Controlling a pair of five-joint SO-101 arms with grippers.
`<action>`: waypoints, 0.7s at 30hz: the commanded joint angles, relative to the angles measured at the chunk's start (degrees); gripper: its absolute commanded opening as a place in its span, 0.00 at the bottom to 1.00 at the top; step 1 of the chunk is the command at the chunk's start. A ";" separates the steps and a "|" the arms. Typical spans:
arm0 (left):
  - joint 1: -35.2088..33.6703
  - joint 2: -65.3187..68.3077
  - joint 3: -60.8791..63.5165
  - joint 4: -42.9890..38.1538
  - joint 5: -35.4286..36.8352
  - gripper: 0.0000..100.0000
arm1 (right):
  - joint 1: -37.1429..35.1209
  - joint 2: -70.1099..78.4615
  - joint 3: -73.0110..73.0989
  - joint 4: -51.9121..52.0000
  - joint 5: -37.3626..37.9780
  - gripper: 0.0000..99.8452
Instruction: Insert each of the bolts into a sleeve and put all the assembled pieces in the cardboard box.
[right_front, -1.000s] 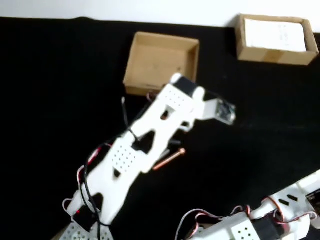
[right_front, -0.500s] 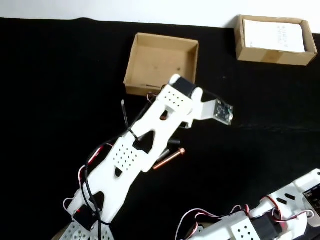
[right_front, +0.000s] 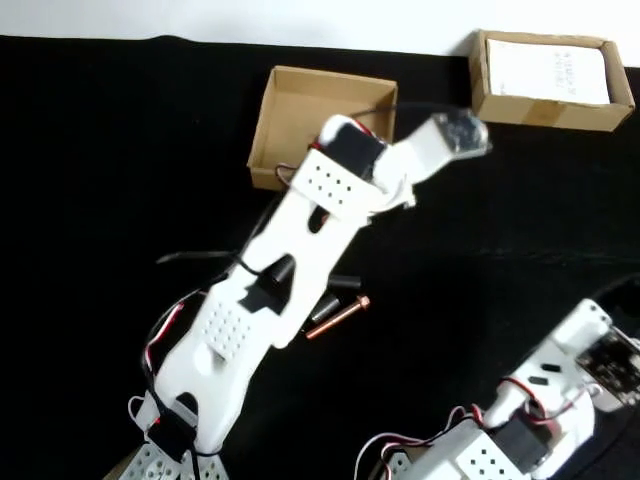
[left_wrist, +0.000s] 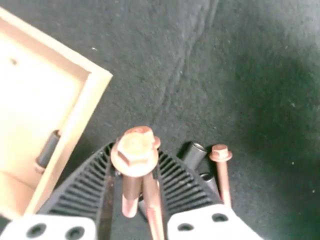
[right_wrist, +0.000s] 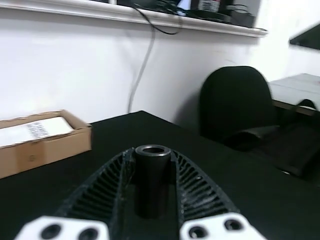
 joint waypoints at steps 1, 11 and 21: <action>0.22 -4.35 4.00 0.26 1.58 0.01 | -1.71 -1.10 -0.57 -0.92 0.09 0.01; 1.01 4.26 23.43 -11.78 3.34 0.01 | 0.22 -1.10 -0.66 -0.92 0.44 0.01; 0.13 9.01 23.25 -15.30 3.16 0.01 | -0.13 -1.10 -0.04 -0.13 0.53 0.01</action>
